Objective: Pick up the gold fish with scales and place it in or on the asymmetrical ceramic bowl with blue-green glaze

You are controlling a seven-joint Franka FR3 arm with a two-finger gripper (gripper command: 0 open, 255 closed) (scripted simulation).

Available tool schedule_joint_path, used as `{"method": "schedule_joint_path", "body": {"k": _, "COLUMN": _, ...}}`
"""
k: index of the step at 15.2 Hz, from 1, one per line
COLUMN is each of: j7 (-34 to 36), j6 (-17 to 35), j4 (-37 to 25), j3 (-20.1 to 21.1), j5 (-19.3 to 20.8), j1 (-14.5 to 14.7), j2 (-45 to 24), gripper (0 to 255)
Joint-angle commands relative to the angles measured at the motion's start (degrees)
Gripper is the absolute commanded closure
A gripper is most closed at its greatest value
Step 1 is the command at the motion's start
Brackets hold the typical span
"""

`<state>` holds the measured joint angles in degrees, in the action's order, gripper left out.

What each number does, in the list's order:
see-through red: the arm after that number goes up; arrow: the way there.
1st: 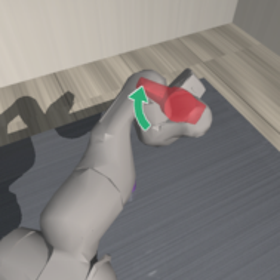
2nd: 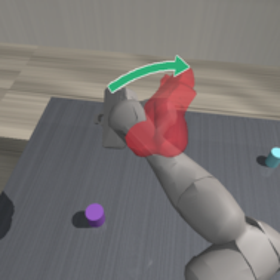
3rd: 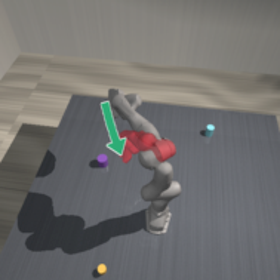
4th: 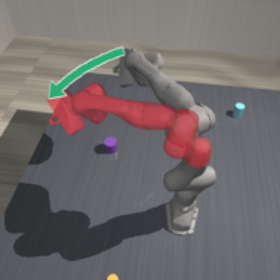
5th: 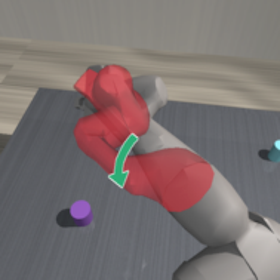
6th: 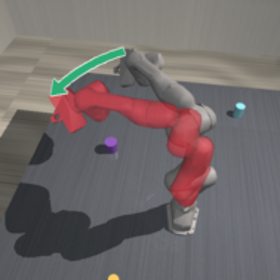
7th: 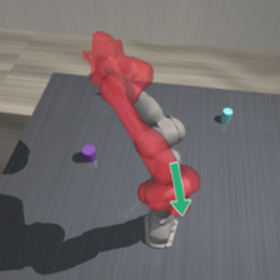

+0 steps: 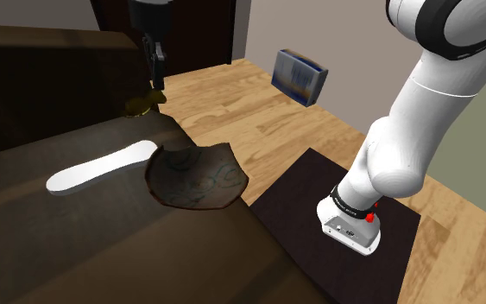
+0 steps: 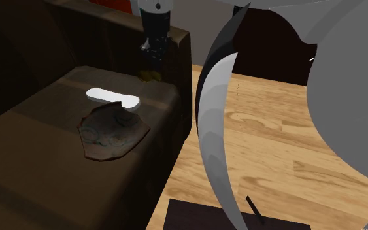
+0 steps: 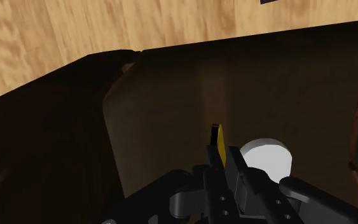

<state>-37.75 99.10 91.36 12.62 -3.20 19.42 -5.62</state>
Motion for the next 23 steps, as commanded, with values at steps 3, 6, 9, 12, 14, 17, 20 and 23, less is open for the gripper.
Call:
{"method": "schedule_joint_path", "body": {"k": 3, "j7": 0.2, "j6": -3.2, "j4": -3.7, "j3": 0.0, "j5": 0.1, "j1": 0.0, "j2": -0.5, "gripper": 255}}
{"method": "schedule_joint_path", "body": {"k": 6, "j7": 0.4, "j6": -5.7, "j4": -6.8, "j3": 0.0, "j5": 0.3, "j1": 0.1, "j2": -1.1, "gripper": 255}}
{"method": "schedule_joint_path", "body": {"k": 9, "j7": 0.7, "j6": -8.3, "j4": -10.1, "j3": 0.1, "j5": 0.4, "j1": 0.2, "j2": -1.8, "gripper": 255}}
{"method": "schedule_joint_path", "body": {"k": 12, "j7": 0.9, "j6": -10.4, "j4": -12.9, "j3": 0.1, "j5": 0.6, "j1": 0.3, "j2": -2.5, "gripper": 255}}
{"method": "schedule_joint_path", "body": {"k": 14, "j7": 1.8, "j6": -9.5, "j4": -7.8, "j3": 0.6, "j5": -0.3, "j1": 0.7, "j2": 1.8, "gripper": 255}}
{"method": "schedule_joint_path", "body": {"k": 17, "j7": 3.3, "j6": -8.7, "j4": -1.4, "j3": 1.4, "j5": -1.6, "j1": 1.4, "j2": 7.8, "gripper": 255}}
{"method": "schedule_joint_path", "body": {"k": 20, "j7": 5.0, "j6": -8.5, "j4": 4.0, "j3": 2.2, "j5": -3.0, "j1": 2.3, "j2": 13.3, "gripper": 255}}
{"method": "schedule_joint_path", "body": {"k": 23, "j7": 6.8, "j6": -8.8, "j4": 8.6, "j3": 3.1, "j5": -4.4, "j1": 3.3, "j2": 18.4, "gripper": 255}}
